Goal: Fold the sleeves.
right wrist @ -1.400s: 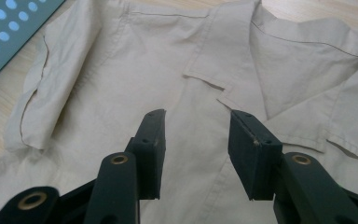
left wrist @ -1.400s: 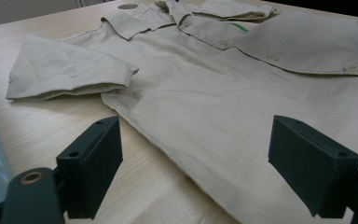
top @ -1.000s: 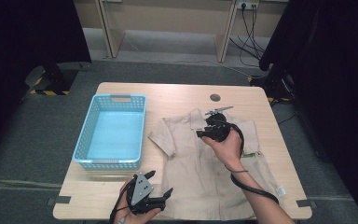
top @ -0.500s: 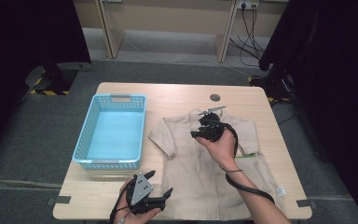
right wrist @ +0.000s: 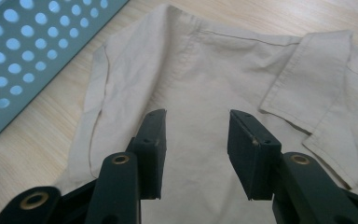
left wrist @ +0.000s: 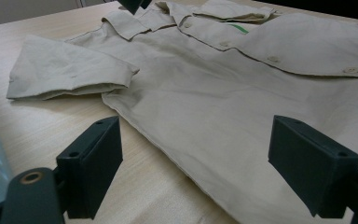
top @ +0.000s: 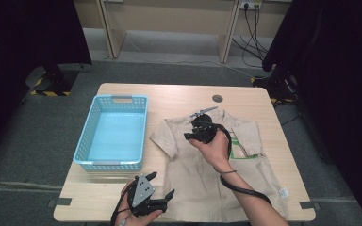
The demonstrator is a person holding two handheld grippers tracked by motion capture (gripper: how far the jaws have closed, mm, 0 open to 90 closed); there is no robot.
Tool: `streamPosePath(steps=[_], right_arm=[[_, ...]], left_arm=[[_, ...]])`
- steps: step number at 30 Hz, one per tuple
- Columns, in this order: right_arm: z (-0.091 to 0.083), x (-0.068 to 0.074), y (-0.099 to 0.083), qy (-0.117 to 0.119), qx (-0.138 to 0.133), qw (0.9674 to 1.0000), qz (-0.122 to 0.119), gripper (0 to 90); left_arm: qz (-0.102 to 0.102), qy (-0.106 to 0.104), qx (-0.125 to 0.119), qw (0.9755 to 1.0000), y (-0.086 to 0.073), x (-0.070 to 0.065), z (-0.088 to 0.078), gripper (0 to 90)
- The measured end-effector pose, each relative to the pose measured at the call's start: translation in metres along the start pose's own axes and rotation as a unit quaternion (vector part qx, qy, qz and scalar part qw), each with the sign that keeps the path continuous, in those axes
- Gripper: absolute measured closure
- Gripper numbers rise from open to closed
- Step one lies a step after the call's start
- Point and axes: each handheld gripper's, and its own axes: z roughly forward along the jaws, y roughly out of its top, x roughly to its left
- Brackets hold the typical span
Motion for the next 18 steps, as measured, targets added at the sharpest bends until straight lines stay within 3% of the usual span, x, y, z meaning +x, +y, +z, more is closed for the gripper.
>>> streamPosePath(steps=[18], right_arm=[[0.014,0.031,0.012,0.015,0.008,0.9995,-0.026,59.7]], left_arm=[[0.000,-0.001,0.000,1.0000,0.000,0.000,0.000,17.1]])
